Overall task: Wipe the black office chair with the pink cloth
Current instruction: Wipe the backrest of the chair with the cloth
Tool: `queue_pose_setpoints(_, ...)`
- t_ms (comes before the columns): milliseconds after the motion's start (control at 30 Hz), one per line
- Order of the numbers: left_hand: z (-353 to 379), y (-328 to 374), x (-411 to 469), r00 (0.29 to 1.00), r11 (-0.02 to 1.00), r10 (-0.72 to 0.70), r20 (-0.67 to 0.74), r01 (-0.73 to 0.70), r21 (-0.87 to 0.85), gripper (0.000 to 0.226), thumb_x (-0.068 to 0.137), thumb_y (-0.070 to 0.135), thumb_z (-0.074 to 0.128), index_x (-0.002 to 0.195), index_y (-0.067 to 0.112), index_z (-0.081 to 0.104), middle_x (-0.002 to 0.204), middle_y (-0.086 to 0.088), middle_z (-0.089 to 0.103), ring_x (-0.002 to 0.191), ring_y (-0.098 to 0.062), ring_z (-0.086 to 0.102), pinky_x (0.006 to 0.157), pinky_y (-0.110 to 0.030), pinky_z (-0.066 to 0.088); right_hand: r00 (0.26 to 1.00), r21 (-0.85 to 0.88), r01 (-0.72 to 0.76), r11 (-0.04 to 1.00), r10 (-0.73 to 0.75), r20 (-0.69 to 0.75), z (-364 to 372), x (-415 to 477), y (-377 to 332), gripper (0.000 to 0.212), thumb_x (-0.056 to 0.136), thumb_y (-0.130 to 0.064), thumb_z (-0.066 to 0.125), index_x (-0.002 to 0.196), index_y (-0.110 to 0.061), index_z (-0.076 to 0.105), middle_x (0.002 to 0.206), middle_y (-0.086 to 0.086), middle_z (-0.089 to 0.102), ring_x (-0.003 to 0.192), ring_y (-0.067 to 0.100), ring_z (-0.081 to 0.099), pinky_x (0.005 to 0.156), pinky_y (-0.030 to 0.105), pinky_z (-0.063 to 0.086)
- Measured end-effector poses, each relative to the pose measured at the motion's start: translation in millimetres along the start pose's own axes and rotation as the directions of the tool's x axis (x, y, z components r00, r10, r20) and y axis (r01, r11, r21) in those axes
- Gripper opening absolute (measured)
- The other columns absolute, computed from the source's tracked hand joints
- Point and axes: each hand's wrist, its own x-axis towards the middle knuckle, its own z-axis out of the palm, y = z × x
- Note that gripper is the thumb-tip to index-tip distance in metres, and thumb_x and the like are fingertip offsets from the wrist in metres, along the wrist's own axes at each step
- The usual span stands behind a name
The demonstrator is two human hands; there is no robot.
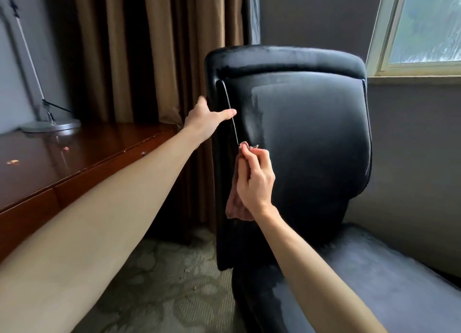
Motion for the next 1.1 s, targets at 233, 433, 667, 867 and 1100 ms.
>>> queue_pose_setpoints(233,-5.3,7.6,-10.0,1.0,1.0,0.006,0.018,-0.006,0.013,0.106,0.082,0.055,0.072,0.158,0.013,0.01,0.162,-0.01,0.024,0.148,-0.028,0.025,0.118,-0.037,0.023,0.988,-0.013,-0.156,0.988,0.156,-0.004,-18.6,-53.5,3.0,0.021,0.095,-0.002,0.057,0.113,0.001,0.068,0.106,0.01,0.061,0.097,0.0,0.055,0.09,0.007,0.044)
queue_pose_setpoints(433,-2.1,3.0,-12.9,1.0,1.0,0.022,-0.001,-0.022,-0.002,0.103,0.083,0.055,0.07,0.158,0.012,0.014,0.16,-0.011,0.028,0.146,-0.028,0.029,0.118,-0.036,0.026,0.983,0.014,-0.178,0.984,0.179,-0.047,4.0,5.2,-16.3,0.014,0.095,-0.008,0.06,0.103,0.0,0.07,0.1,0.005,0.06,0.086,0.007,0.059,0.08,0.011,0.046)
queue_pose_setpoints(667,-1.8,-1.9,-23.0,0.999,1.0,0.027,0.037,-0.027,-0.007,0.105,0.083,0.055,0.071,0.158,0.014,0.009,0.162,-0.01,0.025,0.148,-0.029,0.025,0.118,-0.038,0.024,0.974,-0.063,-0.225,0.972,0.227,0.02,-20.8,-93.9,5.4,0.01,0.095,-0.001,0.056,0.1,0.002,0.065,0.105,0.001,0.054,0.09,0.002,0.056,0.084,0.009,0.046)
queue_pose_setpoints(867,-2.0,-0.1,-20.2,0.999,1.0,0.021,0.024,-0.02,-0.012,0.107,0.082,0.054,0.073,0.158,0.014,0.01,0.161,-0.01,0.026,0.148,-0.029,0.025,0.119,-0.036,0.022,0.964,-0.048,-0.266,0.963,0.265,-0.011,-14.0,-69.4,-4.9,0.012,0.096,-0.005,0.056,0.102,0.002,0.065,0.104,0.008,0.056,0.088,0.006,0.058,0.082,0.008,0.046)
queue_pose_setpoints(1100,-3.0,-2.2,-15.3,0.999,1.0,0.023,0.033,-0.023,-0.021,0.11,0.079,0.054,0.075,0.158,0.012,0.01,0.161,-0.01,0.026,0.148,-0.029,0.025,0.12,-0.037,0.024,0.982,-0.088,-0.187,0.978,0.189,0.009,-10.9,-55.5,-9.1,0.01,0.096,-0.005,0.057,0.099,0.001,0.065,0.102,0.003,0.054,0.08,0.004,0.054,0.073,0.007,0.043)
